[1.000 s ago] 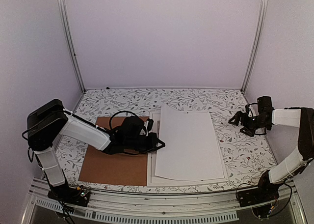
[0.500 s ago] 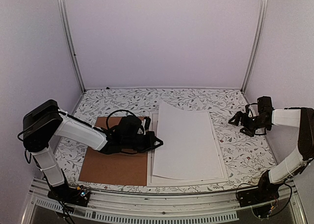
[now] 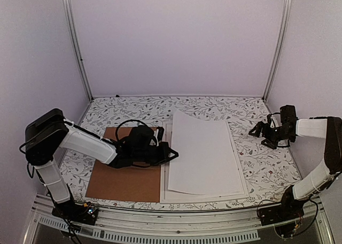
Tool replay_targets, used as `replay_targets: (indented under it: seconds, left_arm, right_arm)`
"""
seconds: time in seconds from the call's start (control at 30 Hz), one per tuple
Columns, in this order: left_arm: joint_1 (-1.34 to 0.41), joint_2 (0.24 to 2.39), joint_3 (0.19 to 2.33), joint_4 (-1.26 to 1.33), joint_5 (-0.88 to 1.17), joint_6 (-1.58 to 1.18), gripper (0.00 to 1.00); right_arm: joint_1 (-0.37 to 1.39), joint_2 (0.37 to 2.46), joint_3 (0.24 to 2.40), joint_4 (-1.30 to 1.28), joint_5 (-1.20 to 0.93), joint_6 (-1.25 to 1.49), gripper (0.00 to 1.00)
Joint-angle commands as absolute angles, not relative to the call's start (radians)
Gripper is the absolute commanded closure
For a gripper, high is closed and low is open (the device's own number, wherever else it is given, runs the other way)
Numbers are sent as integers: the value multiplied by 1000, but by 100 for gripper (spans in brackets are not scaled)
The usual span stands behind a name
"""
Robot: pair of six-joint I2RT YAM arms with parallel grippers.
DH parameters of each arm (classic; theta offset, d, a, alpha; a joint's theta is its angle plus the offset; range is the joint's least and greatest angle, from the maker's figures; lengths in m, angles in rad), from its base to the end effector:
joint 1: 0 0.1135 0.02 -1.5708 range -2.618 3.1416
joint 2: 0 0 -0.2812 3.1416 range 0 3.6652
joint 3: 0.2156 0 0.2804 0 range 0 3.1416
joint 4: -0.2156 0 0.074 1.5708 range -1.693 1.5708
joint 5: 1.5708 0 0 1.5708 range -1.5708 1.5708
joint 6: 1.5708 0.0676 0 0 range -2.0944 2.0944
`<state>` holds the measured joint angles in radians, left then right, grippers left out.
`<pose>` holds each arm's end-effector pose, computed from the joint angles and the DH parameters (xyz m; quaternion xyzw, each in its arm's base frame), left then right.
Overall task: Put the photo into the frame
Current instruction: Place the photo on the mat board.
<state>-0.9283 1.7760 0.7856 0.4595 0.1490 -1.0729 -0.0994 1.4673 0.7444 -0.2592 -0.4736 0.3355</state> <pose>0.2311 -0.3256 0.1213 -0.0256 0.8658 -0.4519 0.2131 0.3121 -0.0001 0.1454 0.1343 0.9231 0.2562 0.2536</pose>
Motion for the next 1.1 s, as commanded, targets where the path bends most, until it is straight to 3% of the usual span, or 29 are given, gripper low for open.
replay_targets:
  seconds: [0.0,1.07]
  left_arm:
    - [-929,1799,776,504,153,-1096,100]
    - [-927,1827,804,488,184,-1073,100]
  right_arm:
    - [-106,1480,736,-236,-473,329,1]
    - [-105,1486,733,-235,-469,324,1]
